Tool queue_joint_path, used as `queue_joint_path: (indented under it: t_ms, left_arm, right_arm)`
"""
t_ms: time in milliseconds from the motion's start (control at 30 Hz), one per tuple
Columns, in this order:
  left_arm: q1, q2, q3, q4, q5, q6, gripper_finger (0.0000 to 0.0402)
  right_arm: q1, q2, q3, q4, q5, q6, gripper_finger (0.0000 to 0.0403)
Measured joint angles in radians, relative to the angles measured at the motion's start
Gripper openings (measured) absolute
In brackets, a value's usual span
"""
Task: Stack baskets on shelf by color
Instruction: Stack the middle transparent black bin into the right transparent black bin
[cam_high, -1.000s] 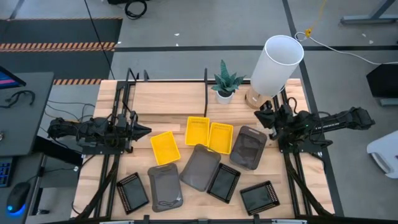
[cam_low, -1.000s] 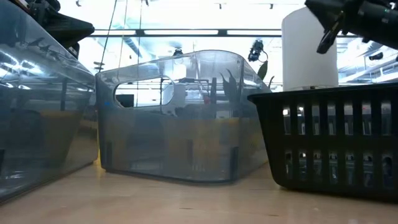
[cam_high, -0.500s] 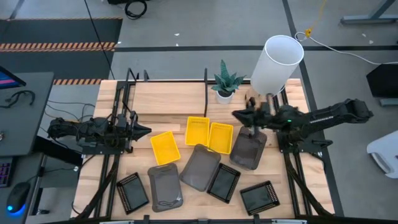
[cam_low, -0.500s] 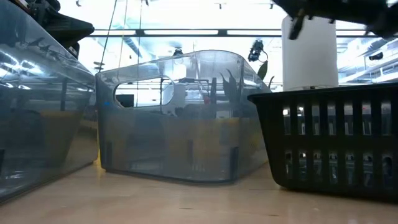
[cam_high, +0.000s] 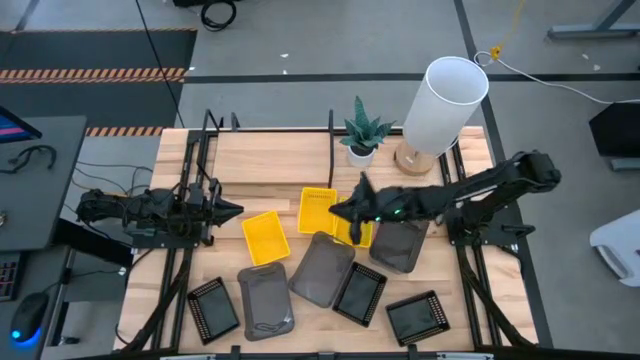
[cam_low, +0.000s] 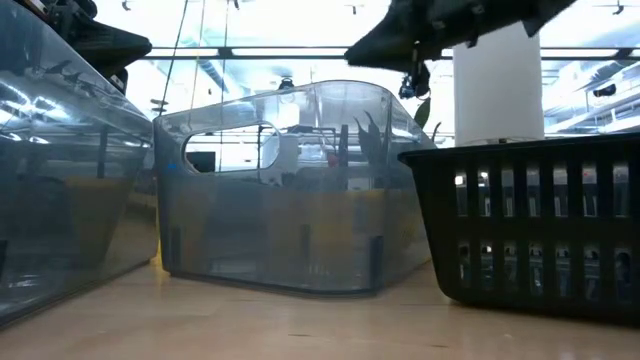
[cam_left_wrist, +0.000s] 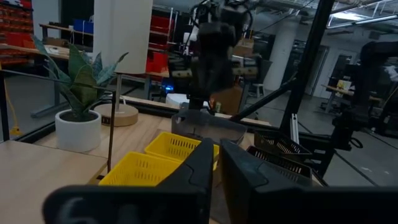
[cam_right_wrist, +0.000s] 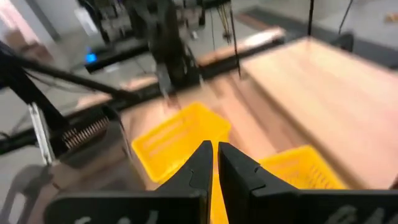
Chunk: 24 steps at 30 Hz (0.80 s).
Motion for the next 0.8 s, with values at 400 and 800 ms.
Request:
queue_joint_path:
  t_ms: [400,800]
  left_arm:
    - [0.000,0.000,0.000,0.001,0.000,0.000,0.0038]
    - [0.000,0.000,0.000,0.001,0.000,0.000,0.0028]
  right_arm:
    - [0.143,0.325,0.333,-0.328,0.064,0.221,0.0056]
    - [0.251,0.564,0.708,-0.719,0.076,0.423,0.0150]
